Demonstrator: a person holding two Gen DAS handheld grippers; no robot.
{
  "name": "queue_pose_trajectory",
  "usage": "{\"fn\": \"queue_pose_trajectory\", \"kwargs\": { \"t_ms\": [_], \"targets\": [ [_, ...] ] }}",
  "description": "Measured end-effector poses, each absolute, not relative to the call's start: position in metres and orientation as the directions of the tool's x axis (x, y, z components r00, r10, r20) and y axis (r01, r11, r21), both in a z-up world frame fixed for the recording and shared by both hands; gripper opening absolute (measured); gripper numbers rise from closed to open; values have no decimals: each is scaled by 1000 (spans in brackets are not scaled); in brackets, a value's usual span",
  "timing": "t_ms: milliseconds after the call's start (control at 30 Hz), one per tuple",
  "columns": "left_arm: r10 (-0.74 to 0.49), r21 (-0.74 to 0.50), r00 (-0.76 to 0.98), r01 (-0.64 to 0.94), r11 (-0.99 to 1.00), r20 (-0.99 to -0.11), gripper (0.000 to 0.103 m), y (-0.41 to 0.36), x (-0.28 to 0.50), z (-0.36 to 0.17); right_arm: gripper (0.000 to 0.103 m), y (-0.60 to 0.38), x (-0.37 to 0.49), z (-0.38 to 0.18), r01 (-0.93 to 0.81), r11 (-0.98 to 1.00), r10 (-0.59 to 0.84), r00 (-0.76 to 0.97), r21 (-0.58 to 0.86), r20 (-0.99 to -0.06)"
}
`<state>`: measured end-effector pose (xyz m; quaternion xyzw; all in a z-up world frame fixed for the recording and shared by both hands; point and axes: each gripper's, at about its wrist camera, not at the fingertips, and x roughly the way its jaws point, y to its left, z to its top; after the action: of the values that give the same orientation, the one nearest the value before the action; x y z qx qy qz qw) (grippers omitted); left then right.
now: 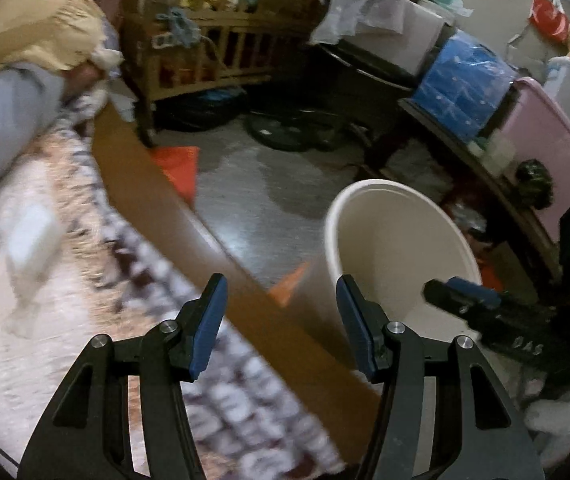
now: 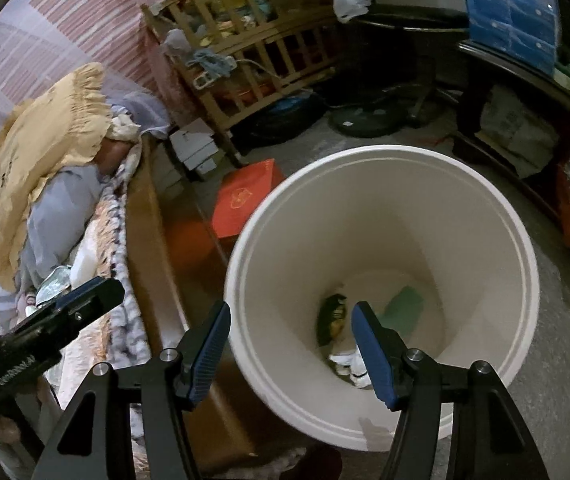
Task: Collect trash
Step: 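Move both open tools back toward the bed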
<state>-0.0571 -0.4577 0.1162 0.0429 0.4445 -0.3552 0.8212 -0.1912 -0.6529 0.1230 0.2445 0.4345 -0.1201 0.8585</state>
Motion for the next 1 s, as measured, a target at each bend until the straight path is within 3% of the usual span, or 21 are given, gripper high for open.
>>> {"fn": "queue_pose_trajectory", "kwargs": {
  "t_ms": [233,433,633,1000],
  "targets": [
    [-506,-215,400,582,784,-764,55,-414,-55,115,62,-644,-174,114,422,868,-21,559,262,-829],
    [-486,-208,419,555,806,-767,55,-389,-56,114,62,-673,-147,61,493,846,-24,417,205,-908],
    [-470,-201,433,534,821,-769,55,-371,-53,114,62,-680,-122,19,450,838,149,355,308,-923],
    [-457,-187,455,522,832,-764,55,-352,-55,116,59,-664,-109,7,389,800,309,386,456,-870]
  ]
}}
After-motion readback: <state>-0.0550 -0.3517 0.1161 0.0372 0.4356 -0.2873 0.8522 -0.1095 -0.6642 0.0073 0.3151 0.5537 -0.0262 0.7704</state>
